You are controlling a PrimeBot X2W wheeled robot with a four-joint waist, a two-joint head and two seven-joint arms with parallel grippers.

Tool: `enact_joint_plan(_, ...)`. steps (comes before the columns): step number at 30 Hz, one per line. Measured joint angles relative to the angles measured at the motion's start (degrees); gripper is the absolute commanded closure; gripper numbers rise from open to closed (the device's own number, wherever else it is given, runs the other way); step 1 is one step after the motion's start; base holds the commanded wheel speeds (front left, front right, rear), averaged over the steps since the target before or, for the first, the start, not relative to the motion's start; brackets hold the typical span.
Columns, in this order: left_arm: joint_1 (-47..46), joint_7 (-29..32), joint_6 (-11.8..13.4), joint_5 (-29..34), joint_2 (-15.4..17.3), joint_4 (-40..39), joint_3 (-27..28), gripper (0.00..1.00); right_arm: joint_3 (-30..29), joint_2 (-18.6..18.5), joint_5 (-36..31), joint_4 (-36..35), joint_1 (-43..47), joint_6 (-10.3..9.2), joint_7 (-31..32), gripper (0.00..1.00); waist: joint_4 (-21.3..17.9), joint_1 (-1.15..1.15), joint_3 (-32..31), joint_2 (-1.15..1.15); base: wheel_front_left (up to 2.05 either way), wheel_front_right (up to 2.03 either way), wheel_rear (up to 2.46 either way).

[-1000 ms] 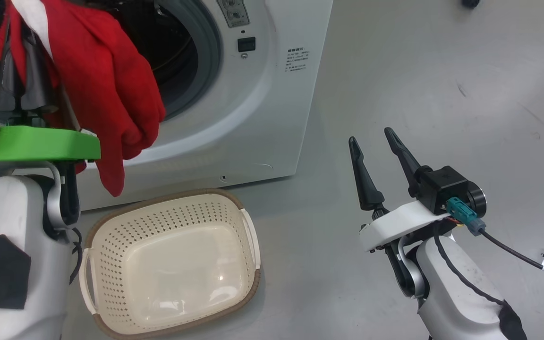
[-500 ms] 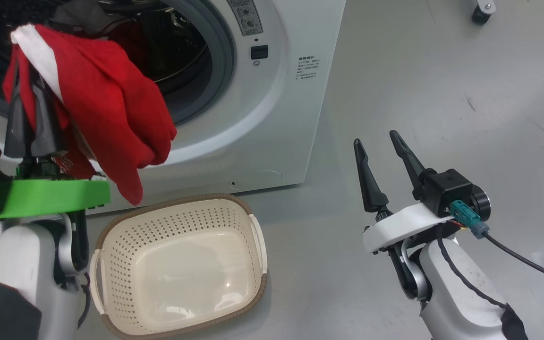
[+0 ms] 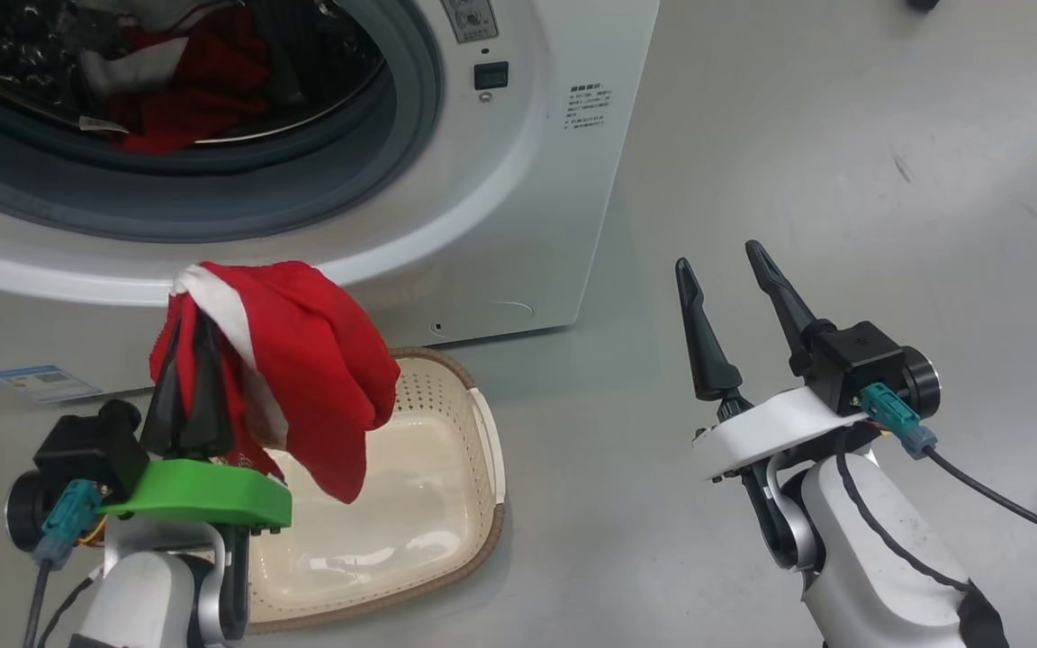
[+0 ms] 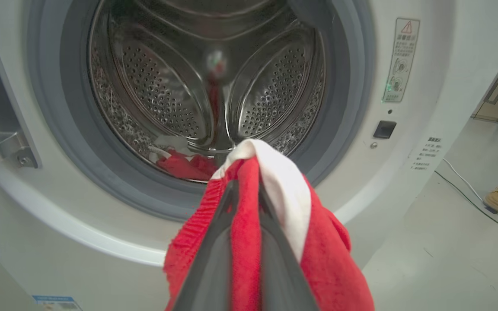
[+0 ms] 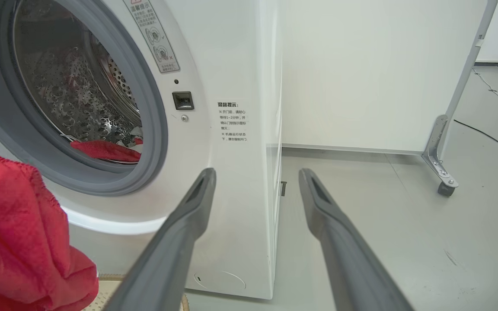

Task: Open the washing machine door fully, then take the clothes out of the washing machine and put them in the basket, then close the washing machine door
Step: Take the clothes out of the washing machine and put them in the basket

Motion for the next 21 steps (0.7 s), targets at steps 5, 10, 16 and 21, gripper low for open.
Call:
enact_joint_plan(5,0.78,0.85,0.00,-0.10,-0.05,4.20,-0.30,1.00,0.70,0.01,0.03,-0.69,-0.63,0.01,0.00,0.00,-0.22,0.00,1.81,0.00,0.00,0.00,0.00)
enact_joint_plan(10,0.80,2.94,-0.01,-0.65,0.05,9.67,-0.85,1.00,1.54,-0.01,0.12,-2.01,-2.25,0.01,0.00,0.00,-0.88,0.00,4.51,0.00,0.00,0.00,0.00)
enact_joint_plan(16,-0.36,5.50,-0.47,-1.87,0.74,16.44,-0.94,1.00,2.41,0.00,0.32,-3.64,-4.21,0.00,0.00,0.00,-2.09,0.00,8.34,0.00,0.00,0.00,0.00)
enact_joint_plan(21,-5.31,7.28,-1.10,-2.54,1.26,21.74,-0.56,1.00,2.93,-0.03,0.65,-4.55,-6.03,0.00,0.00,0.00,-3.33,0.00,11.87,0.00,0.00,0.00,0.00)
